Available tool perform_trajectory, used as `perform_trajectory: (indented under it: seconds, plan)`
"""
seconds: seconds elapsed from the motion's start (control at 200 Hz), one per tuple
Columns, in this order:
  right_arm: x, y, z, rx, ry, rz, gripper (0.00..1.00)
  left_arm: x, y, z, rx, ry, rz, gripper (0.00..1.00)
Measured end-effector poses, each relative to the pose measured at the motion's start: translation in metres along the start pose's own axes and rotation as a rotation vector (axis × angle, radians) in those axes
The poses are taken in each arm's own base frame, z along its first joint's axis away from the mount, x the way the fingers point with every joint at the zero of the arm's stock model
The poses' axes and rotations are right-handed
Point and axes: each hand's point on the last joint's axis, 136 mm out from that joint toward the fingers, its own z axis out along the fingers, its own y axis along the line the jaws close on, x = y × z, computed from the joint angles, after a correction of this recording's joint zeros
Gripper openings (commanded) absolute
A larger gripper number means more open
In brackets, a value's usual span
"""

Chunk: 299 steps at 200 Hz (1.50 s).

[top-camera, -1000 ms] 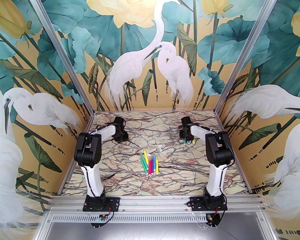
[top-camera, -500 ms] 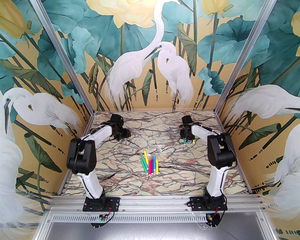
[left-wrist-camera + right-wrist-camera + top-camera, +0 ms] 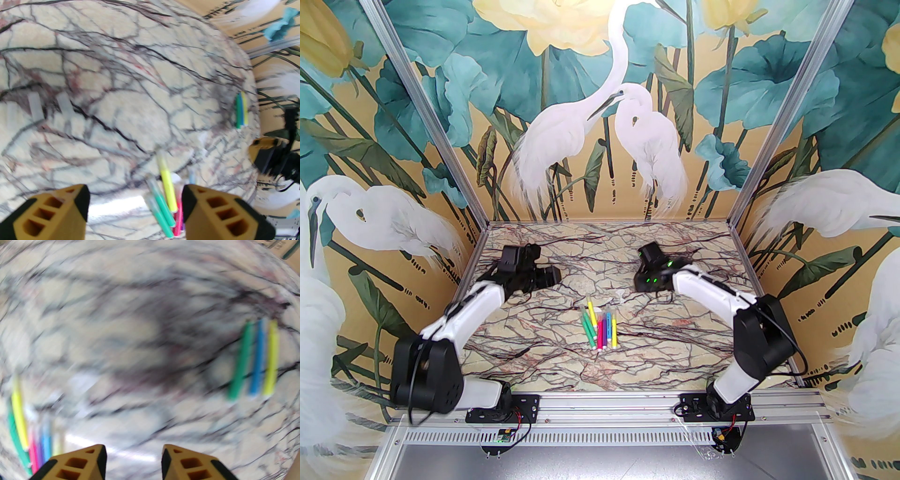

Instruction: Open the pen caps

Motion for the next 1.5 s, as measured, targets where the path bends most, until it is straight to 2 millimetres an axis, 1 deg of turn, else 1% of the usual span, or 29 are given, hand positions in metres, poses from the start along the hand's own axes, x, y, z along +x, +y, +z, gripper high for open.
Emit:
perform_trajectory:
  seconds: [0.1, 0.23, 0.33, 0.445, 0.575, 0.73, 0.835, 1.09, 1.31, 1.495]
  plan:
    - [0.024, 0.022, -0.001, -0.024, 0.05, -0.014, 0.47, 0.007, -0.005, -0.01, 0.038, -0.037, 0.005, 0.81]
    - [0.046, 0.046, -0.002, -0.049, 0.083, -0.016, 0.47, 0.008, -0.009, -0.017, 0.061, -0.075, 0.013, 0.84]
    - [0.062, 0.063, -0.001, -0.068, 0.111, -0.017, 0.47, 0.007, -0.009, -0.018, 0.066, -0.087, 0.018, 0.85]
    - [0.073, 0.077, 0.0, -0.083, 0.131, -0.01, 0.46, 0.007, -0.009, -0.018, 0.066, -0.088, 0.018, 0.85]
    - [0.085, 0.09, 0.009, -0.087, 0.155, 0.0, 0.43, 0.008, -0.009, -0.018, 0.065, -0.086, 0.018, 0.86]
    - [0.102, 0.095, 0.025, -0.06, 0.203, 0.008, 0.4, 0.008, -0.008, -0.017, 0.065, -0.085, 0.017, 0.86]
    - [0.11, 0.095, 0.033, -0.044, 0.225, 0.016, 0.39, 0.008, -0.008, -0.017, 0.064, -0.085, 0.017, 0.86]
    - [0.113, 0.095, 0.041, -0.039, 0.229, 0.038, 0.37, 0.008, -0.009, -0.018, 0.064, -0.086, 0.018, 0.86]
    - [0.117, 0.093, 0.05, -0.017, 0.241, 0.044, 0.3, 0.008, -0.009, -0.018, 0.064, -0.086, 0.018, 0.87]
    - [0.116, 0.09, 0.051, 0.019, 0.239, 0.035, 0.29, 0.008, -0.009, -0.018, 0.064, -0.086, 0.018, 0.87]
